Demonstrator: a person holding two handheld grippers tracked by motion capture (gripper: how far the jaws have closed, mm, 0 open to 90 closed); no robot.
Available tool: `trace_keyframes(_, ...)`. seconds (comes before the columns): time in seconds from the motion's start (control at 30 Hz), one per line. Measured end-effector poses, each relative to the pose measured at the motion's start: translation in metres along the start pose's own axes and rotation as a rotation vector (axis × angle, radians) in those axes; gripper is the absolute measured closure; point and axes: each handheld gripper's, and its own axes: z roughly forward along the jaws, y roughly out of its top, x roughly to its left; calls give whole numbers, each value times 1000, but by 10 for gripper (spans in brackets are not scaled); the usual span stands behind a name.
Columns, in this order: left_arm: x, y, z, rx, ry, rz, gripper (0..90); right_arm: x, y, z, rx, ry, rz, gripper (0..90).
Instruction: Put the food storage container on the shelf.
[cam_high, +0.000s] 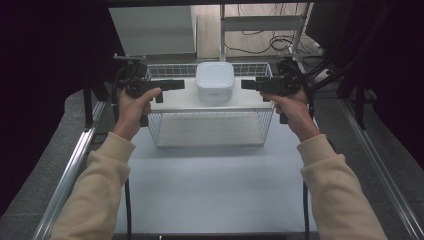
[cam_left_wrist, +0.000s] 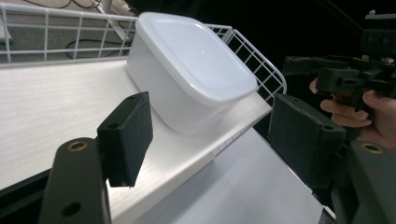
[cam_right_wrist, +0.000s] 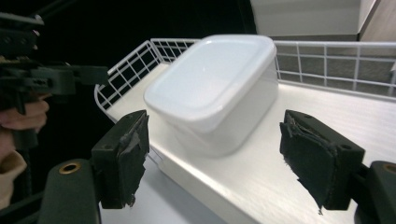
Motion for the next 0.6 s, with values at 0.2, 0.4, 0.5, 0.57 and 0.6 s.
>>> trace_keyframes(0.2, -15, -27, -12, 10, 31, 66, 290, 4, -24, -24, -21, -13, -54, 235)
trace_keyframes(0.4, -25, -70, -27, 12, 52, 118, 282, 10, -62, -47, -13, -47, -129, 232)
trace_keyframes(0.5, -26, -107, -33, 17, 83, 144, 275, 12, -95, -57, -3, -54, -160, 231)
trace_keyframes(0.57, -26, -124, -35, 24, 104, 151, 274, 12, -117, -61, 5, -53, -163, 231)
trace_keyframes(0.6, -24, -134, -36, 30, 116, 155, 272, 12, -124, -62, 3, -52, -161, 231)
